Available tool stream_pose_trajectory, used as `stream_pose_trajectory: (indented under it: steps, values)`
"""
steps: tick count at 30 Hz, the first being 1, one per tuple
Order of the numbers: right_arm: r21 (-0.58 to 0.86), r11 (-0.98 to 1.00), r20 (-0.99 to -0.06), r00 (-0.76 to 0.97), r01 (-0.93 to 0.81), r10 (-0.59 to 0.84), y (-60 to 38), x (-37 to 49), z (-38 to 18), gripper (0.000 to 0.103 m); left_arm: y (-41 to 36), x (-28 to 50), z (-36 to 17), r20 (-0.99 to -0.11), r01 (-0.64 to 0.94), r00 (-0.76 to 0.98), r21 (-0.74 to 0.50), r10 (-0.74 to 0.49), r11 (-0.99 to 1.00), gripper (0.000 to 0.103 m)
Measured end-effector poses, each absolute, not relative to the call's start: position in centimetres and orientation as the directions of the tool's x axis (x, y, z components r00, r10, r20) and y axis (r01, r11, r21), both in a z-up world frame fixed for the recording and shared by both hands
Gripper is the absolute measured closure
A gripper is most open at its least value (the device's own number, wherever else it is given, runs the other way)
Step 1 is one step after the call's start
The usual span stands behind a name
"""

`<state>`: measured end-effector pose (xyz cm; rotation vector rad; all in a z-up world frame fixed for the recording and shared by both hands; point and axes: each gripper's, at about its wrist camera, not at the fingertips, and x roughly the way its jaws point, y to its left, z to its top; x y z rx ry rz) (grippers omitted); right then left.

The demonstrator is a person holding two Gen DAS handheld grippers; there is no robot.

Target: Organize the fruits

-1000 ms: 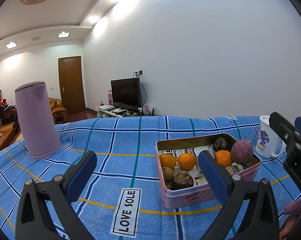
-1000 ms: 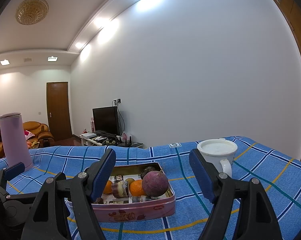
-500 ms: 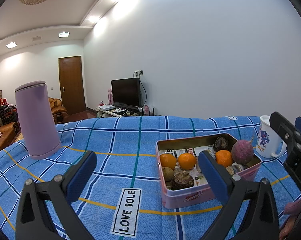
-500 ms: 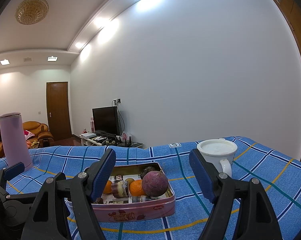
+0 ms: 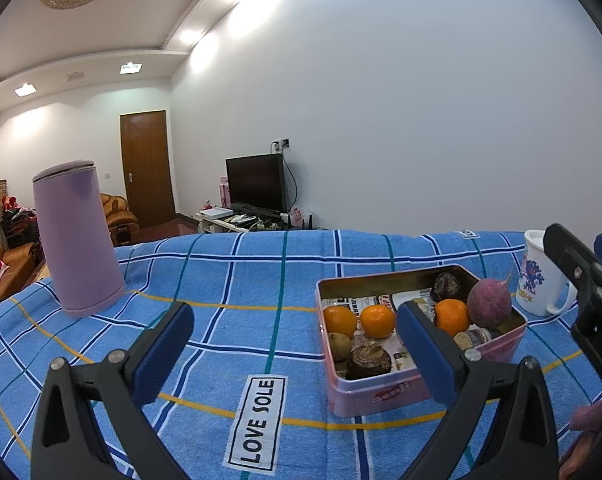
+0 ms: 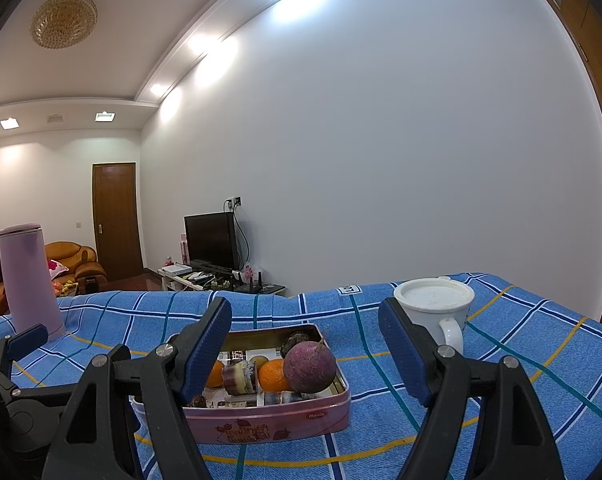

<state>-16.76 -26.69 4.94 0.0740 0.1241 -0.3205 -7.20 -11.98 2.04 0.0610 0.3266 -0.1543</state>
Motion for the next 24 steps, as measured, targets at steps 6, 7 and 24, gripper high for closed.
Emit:
stream_pose_trajectory:
  steps: [6, 7, 24]
  values:
    - [0.053, 0.946, -0.133, 0.941, 0.319, -0.31, -26.67, -16.74, 4.95, 0.026, -12.01, -7.18, 1.99, -0.328, 0.142, 0.937, 0.039, -0.122, 0.989, 0.0]
    - [0.052, 0.946, -0.134, 0.942, 0.318, -0.309, -26.67, -16.73, 4.95, 0.026, -12.1, -7.18, 1.98, -0.327, 0.143, 0.937, 0.041, -0.122, 0.989, 0.0]
    - [0.055, 0.945, -0.141, 0.94, 0.321, -0.311, -26.84, -16.53, 4.67, 0.026, -12.23, -6.94, 2.06, -0.329, 0.172, 0.932, 0.029, -0.154, 0.985, 0.0]
